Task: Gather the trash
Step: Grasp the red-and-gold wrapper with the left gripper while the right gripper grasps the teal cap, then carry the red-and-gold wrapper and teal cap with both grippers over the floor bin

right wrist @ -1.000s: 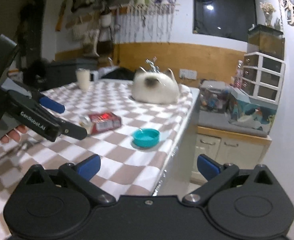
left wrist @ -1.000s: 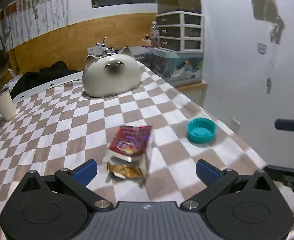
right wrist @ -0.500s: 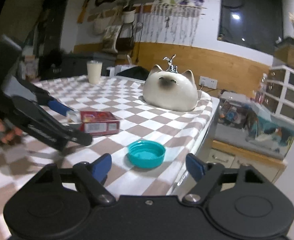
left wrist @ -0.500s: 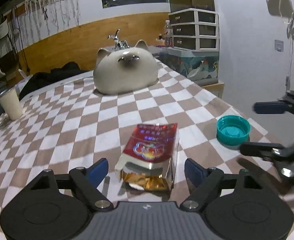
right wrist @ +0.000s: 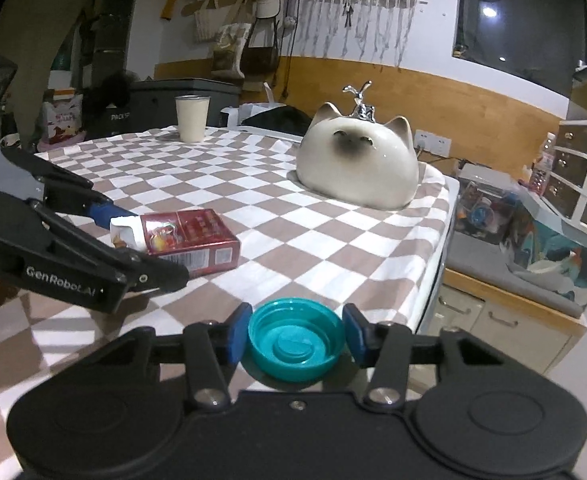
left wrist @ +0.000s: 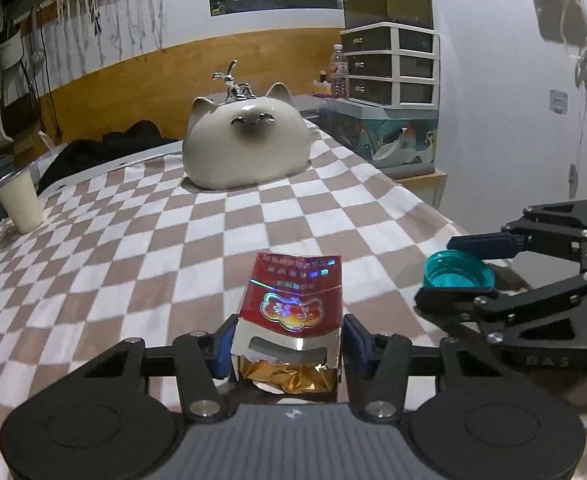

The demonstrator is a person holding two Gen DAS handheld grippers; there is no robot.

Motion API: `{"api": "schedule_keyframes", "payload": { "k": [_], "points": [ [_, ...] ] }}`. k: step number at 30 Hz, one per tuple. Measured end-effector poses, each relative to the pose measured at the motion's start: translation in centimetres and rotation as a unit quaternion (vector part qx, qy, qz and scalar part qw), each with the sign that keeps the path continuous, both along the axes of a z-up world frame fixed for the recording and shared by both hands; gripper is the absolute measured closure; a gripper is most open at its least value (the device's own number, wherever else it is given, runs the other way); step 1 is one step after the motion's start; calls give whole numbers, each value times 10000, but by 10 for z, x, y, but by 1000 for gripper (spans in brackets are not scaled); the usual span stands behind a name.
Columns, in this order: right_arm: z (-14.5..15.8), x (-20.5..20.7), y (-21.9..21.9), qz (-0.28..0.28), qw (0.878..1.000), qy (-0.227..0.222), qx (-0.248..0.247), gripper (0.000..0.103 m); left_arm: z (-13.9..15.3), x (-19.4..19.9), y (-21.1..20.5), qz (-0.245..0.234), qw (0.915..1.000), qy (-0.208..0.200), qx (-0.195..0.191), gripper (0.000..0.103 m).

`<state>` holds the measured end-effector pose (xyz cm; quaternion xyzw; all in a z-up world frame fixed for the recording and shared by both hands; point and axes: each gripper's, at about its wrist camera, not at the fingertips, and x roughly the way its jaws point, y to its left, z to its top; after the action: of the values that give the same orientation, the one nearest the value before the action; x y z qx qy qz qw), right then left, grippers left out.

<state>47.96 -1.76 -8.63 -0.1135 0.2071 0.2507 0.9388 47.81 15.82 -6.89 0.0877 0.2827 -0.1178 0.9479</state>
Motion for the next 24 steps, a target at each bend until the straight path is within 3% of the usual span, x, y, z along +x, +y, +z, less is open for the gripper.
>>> {"api": "schedule_keyframes", "payload": {
  "k": [12, 24],
  "points": [
    [9, -42, -10, -291, 9988, 263, 310, 53, 6, -49, 3, 496, 9976, 158, -456, 52],
    [31, -99, -36, -425, 9969, 207, 631, 53, 27, -124, -2, 932, 9931, -85, -706, 52]
  ]
}}
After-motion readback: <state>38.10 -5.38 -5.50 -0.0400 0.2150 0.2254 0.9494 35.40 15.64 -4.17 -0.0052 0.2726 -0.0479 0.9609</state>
